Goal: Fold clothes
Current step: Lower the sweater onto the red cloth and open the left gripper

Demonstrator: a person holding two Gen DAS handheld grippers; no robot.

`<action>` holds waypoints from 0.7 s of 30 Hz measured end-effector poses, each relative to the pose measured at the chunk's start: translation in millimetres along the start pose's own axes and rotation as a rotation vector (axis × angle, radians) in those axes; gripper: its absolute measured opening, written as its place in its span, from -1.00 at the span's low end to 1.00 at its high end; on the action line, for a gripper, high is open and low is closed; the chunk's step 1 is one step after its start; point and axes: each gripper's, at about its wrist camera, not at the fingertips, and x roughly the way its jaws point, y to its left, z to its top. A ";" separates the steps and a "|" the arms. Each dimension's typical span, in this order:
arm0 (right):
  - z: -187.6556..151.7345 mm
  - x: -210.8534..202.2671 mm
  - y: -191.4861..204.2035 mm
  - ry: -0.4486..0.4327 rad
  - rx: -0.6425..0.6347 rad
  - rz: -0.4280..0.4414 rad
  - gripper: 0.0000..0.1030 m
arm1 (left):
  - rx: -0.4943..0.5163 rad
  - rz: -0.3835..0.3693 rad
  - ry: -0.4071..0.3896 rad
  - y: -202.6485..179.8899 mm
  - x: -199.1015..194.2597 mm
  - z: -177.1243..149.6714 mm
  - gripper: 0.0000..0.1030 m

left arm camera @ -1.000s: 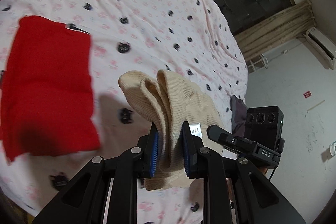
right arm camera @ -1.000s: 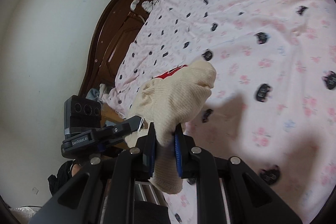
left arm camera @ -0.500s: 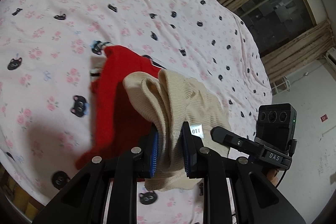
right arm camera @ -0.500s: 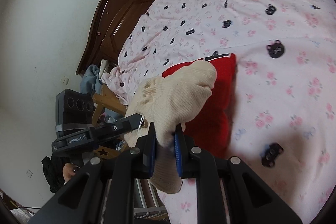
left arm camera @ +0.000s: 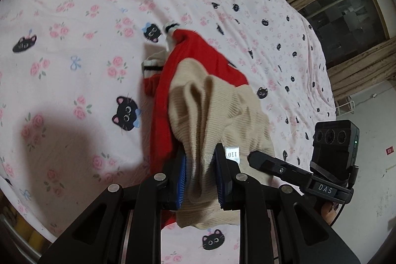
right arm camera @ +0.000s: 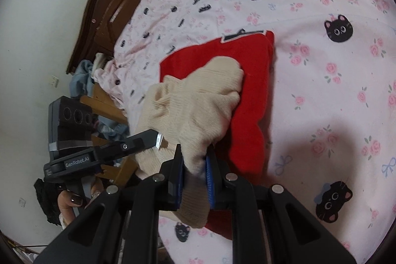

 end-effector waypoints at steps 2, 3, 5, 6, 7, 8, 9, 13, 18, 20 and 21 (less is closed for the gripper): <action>-1.3 2.6 -1.3 0.007 -0.006 -0.023 -0.64 | -0.009 0.008 0.001 3.2 2.8 -2.1 -0.57; -1.9 3.3 -1.3 0.008 -0.010 -0.033 -0.62 | -0.012 0.011 0.002 4.3 3.3 -2.4 -0.53; -3.0 4.5 -1.2 0.009 -0.017 -0.052 -0.56 | -0.014 0.015 0.000 5.5 3.2 -2.8 -0.49; -3.0 4.5 -1.3 0.006 -0.020 -0.061 -0.54 | -0.015 0.018 0.000 5.8 2.9 -2.9 -0.44; -3.1 4.1 -1.3 0.005 -0.022 -0.068 -0.47 | -0.016 0.023 -0.001 6.1 2.6 -2.9 -0.40; -3.1 3.8 -1.2 0.004 -0.025 -0.076 -0.41 | -0.019 0.026 -0.004 6.2 1.0 -3.0 -0.30; -3.2 3.4 -1.2 0.003 -0.027 -0.083 -0.37 | -0.021 0.029 -0.009 6.4 -1.1 -3.1 -0.24; -3.4 -7.4 -1.5 -0.015 -0.022 -0.078 -0.28 | 0.003 0.054 -0.040 4.1 -14.7 -2.8 -0.16; -3.5 -30.9 3.0 -0.055 -0.037 -0.088 -0.12 | 0.042 0.123 -0.108 -5.6 -40.6 -3.1 -0.10; -3.9 -41.5 5.6 -0.072 -0.044 -0.096 -0.11 | 0.050 0.142 -0.141 -10.3 -53.2 -3.5 -0.10; -4.8 -48.4 8.7 -0.084 -0.055 -0.111 -0.10 | 0.051 0.149 -0.159 -13.0 -59.9 -4.4 -0.10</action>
